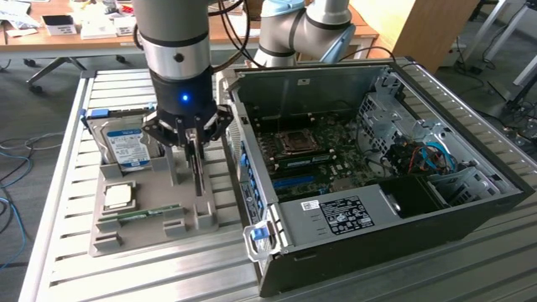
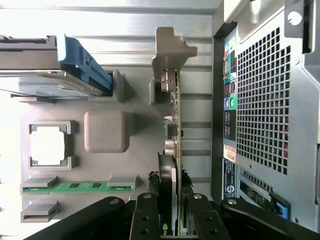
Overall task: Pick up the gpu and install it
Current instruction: 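Pick up the gpu and move the gpu toward the slot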
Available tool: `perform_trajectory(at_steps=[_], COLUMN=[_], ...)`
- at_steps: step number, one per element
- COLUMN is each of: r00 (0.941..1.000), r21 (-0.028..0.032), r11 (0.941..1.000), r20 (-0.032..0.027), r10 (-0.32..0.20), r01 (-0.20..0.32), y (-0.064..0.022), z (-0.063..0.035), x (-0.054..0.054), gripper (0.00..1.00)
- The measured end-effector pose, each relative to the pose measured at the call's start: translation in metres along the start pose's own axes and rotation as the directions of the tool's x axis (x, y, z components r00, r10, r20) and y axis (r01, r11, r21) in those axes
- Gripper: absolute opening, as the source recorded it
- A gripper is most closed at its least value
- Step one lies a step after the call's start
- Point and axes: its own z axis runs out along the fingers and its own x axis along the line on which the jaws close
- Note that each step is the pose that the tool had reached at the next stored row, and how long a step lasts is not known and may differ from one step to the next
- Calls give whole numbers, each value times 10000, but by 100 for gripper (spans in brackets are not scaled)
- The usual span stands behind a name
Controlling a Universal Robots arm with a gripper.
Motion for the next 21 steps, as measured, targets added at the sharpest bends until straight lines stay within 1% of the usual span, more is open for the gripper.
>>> perform_trajectory(at_steps=[7, 10, 21], r00=[10000, 10000, 10000], r21=[-31, -34, -34], r11=[10000, 10000, 10000], r20=[0, -1, 0], r10=[1, 1, 1], r01=[-1, -1, -1], y=[13, 17, 18], z=[-276, -353, -360], x=[-6, -8, -8], gripper=[27, 27, 27])
